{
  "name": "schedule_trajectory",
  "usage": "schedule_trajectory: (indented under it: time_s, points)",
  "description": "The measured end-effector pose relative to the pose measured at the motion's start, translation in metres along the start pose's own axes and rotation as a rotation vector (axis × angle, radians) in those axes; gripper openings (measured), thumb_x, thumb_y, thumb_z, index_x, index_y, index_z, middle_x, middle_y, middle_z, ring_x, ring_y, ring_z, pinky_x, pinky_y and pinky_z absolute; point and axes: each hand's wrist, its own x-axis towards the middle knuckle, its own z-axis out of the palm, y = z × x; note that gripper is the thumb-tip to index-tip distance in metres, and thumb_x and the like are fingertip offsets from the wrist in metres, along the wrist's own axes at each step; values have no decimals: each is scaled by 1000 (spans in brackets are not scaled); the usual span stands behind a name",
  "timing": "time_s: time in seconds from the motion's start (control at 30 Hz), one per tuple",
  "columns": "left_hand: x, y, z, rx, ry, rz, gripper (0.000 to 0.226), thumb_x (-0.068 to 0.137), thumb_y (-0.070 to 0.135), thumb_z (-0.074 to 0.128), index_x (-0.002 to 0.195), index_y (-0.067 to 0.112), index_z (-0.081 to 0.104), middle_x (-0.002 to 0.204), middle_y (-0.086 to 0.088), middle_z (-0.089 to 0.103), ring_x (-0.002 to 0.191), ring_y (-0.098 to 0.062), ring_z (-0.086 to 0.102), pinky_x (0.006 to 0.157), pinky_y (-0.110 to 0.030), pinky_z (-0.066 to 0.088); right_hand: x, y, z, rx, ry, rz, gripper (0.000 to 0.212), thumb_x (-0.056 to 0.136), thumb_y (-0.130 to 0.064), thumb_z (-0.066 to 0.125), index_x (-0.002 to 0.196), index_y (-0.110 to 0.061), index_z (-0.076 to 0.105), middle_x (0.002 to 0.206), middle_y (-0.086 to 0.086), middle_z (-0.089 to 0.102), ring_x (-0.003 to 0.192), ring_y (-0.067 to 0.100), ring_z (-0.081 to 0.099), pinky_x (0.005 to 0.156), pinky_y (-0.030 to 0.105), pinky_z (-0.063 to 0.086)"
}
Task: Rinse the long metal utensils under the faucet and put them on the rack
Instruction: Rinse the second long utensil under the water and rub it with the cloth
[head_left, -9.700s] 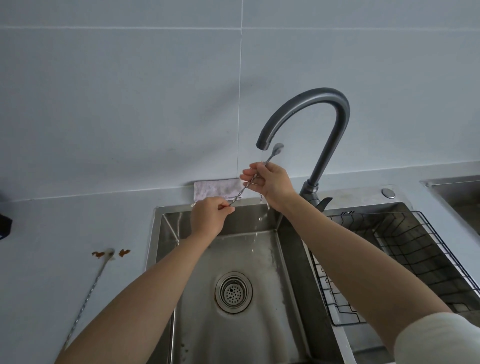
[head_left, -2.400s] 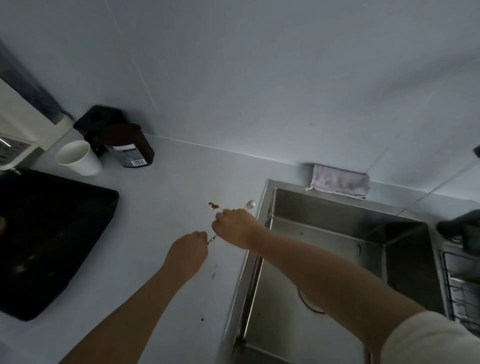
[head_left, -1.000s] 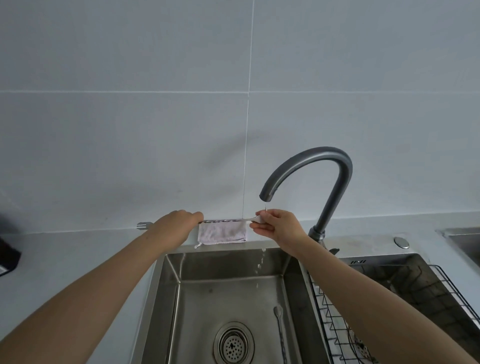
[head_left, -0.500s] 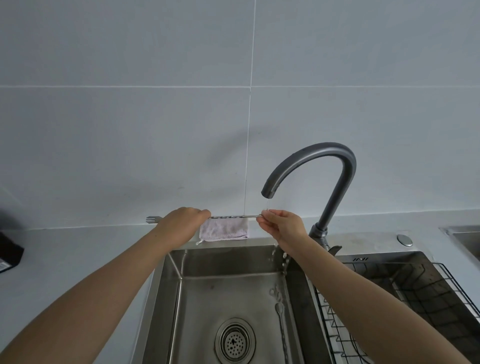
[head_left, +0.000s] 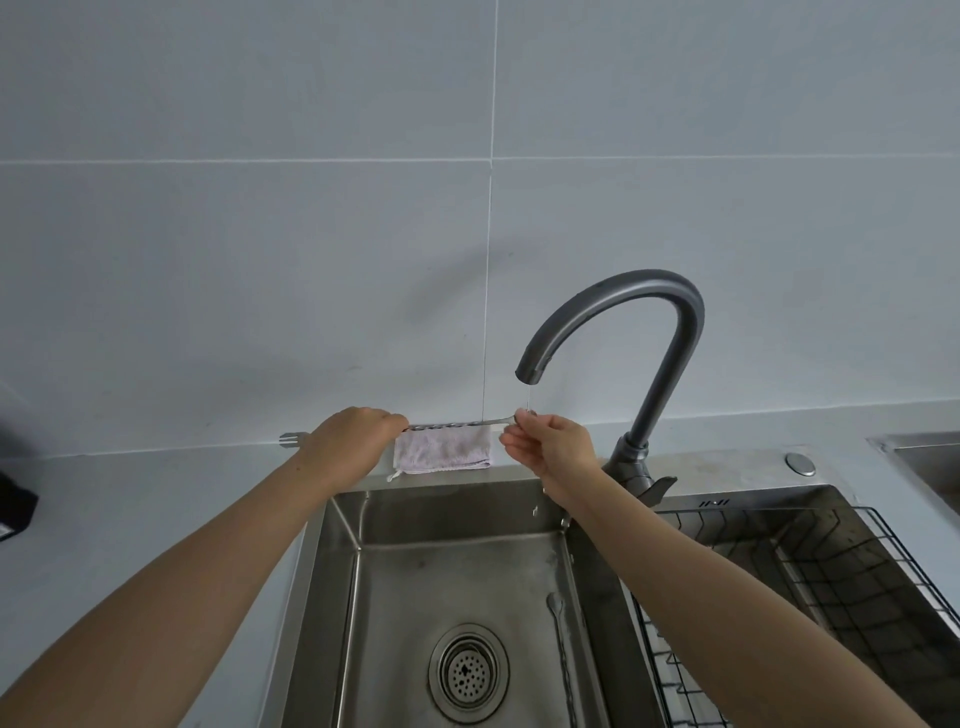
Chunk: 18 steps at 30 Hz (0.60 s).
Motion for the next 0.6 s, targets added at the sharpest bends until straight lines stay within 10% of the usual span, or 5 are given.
schedule_trajectory:
  time_s: [0.2,0.4,0.6]
  points:
    - [-4,6,3,-49,-18,-8,28,85,-10,44,106,2,58,96,-17,66,71,-20,43,47,-14,18,-1,5,6,116,-71,-17,9,91,3,50,89,-2,57,84,11,65,76,19,67,65,20,59]
    - [-6,8,-1,-18,-29,-17,25,86,-7,42,104,3,57,93,-15,65,71,-20,43,45,-16,16,-1,7,7,137,-82,34,17,94,-14,51,80,-7,55,64,4,71,67,17,70,66,26,57]
    - [-8,8,-2,10,-42,-2,25,85,-8,43,101,4,58,81,-15,59,69,-22,40,44,-18,15,0,9,11,85,1,22,29,100,-24,38,93,-1,55,86,13,66,76,23,67,70,29,56]
